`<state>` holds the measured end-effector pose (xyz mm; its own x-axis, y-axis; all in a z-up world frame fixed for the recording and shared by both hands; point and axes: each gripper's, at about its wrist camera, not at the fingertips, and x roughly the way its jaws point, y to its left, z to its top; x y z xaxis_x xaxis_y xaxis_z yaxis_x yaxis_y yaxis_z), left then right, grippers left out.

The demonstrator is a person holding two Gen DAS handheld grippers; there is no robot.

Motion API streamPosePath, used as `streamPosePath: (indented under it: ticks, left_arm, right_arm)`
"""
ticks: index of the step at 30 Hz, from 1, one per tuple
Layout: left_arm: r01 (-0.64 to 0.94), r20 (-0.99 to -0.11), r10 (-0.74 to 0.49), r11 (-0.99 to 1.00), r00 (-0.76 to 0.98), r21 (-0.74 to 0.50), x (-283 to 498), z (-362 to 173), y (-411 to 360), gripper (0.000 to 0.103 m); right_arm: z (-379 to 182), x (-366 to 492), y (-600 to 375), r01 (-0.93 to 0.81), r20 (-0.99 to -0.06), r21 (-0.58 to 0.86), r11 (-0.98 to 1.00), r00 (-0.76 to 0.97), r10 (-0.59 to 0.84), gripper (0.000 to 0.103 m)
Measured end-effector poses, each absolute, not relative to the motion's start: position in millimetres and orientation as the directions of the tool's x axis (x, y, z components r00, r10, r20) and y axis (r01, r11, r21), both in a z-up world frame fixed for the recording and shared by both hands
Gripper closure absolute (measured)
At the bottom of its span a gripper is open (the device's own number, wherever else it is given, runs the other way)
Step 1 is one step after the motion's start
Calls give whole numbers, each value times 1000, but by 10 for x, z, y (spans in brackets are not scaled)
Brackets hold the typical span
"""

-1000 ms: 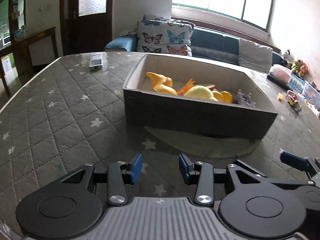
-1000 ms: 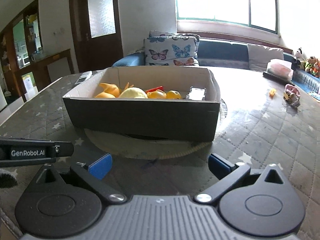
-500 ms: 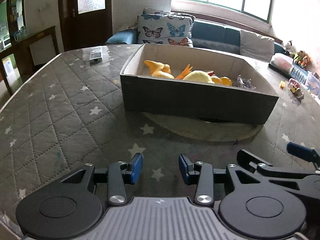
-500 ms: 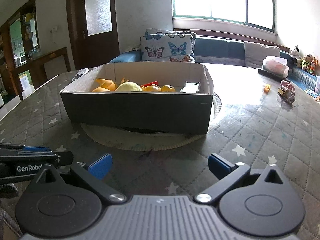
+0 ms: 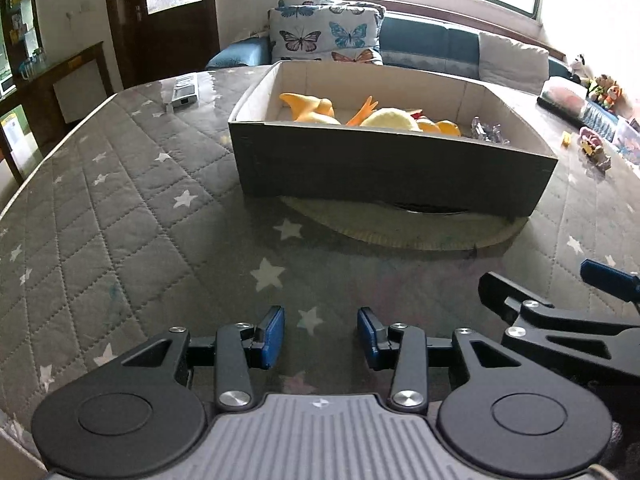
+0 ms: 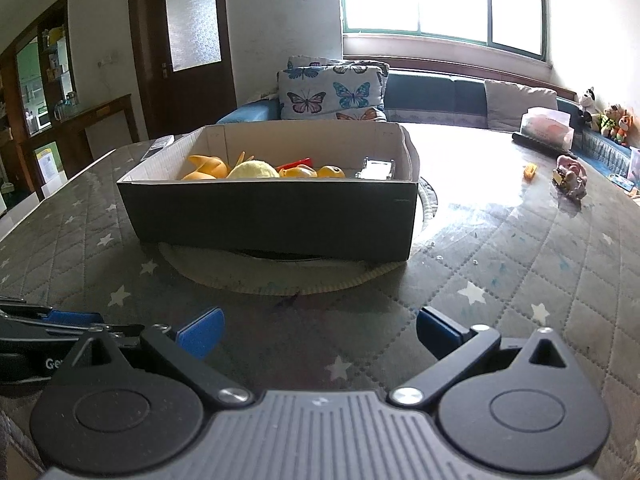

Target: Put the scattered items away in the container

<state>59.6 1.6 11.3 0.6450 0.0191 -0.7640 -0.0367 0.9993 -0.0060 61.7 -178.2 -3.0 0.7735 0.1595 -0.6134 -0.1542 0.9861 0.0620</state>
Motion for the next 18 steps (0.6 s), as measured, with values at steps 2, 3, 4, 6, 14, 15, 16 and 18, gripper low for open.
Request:
streamPosePath:
  ticks: [2,3,4,6,14,15,16,18]
  left_arm:
    - [-35,-761,16,999,648,-9,590,122,15,61]
    - [-34,-760,16,999,650,-8,588,127,12,61]
    - [-33,-758,18,999,652,-5,588,130,7,61]
    - [-32,-756,21,999,655,0,586,133,-3,61]
    - [-34,-739,41,999,673,24,599,156,-24,61]
    - [-34,-737,43,999,675,26,601,161,-26,61]
    - [-34,-734,45,999,677,30,604,166,-29,61]
    - [-31,-729,51,999,682,41,611,175,-42,61]
  right_arm:
    - [-37,614,-1785,-153,-614,63,986,773,159,0]
    - [-38,613,-1786,-152,-614,64,986,773,159,0]
    - [-37,612,-1787,-151,-614,64,986,773,158,0]
    - [-36,606,-1789,-149,-613,65,987,774,158,0]
    - [-49,602,-1794,-143,-615,66,987,773,154,0]
    - [-50,603,-1792,-143,-616,67,987,773,154,0]
    - [-51,604,-1790,-143,-616,66,988,773,153,0]
    - [-55,607,-1787,-141,-617,66,988,772,151,0]
